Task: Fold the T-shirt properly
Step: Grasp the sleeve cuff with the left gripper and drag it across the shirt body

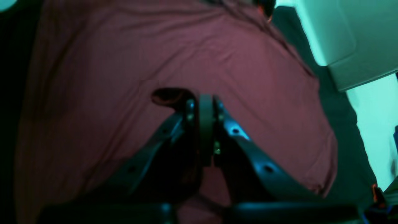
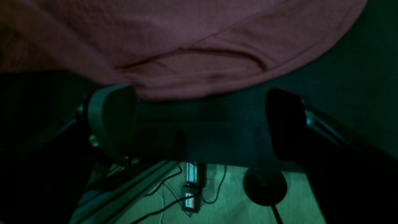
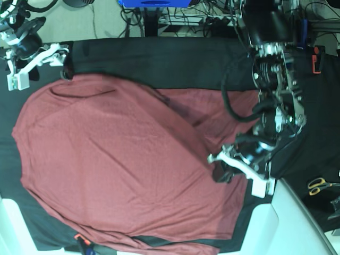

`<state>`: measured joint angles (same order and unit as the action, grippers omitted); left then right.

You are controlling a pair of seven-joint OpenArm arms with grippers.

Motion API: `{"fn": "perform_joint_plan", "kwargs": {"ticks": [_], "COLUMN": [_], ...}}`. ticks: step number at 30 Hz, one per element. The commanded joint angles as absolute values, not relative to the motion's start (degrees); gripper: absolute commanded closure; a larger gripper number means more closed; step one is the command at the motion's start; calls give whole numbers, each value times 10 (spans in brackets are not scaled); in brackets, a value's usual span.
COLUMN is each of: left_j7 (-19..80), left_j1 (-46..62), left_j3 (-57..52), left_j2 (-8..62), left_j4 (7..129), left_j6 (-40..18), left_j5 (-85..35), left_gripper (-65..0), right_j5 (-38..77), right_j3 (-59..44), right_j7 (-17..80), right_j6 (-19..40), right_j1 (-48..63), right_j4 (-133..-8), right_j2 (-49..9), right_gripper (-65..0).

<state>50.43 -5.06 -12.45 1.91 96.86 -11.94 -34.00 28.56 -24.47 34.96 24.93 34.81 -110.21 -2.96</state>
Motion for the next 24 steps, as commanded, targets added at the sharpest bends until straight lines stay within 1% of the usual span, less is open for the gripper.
{"fn": "perform_joint_plan", "kwargs": {"ticks": [1,7,14,18,24], "left_j7": [487,486,480,422,363], "left_j1": [-73,-135,-197,-219,-244], "left_j3": [-124,-121,-120,-117,-65], "left_j2": [20,-5,-38,-39,-24], "left_j4": [965,888,829,785,701], "left_j6": [-119,-119,-119,-119,-119], "left_j5": [-349,-346,-345,-345,-345], "left_gripper": [0,0,0,0,0], "right_j5": [296,296,296,296,296], "right_j3": [-246,-246,-246,-246,-246], "right_j7": [337,337,337,337,337], "right_j6": [252,252,252,252,252], "right_j1": [349,346,341,332,316], "right_j4": [-1111,-1111,-1110,-1104,-1089], "right_j2": [-34,-34,-34,-34,-34], "right_gripper": [-618,-618,-618,-618,-618]}}
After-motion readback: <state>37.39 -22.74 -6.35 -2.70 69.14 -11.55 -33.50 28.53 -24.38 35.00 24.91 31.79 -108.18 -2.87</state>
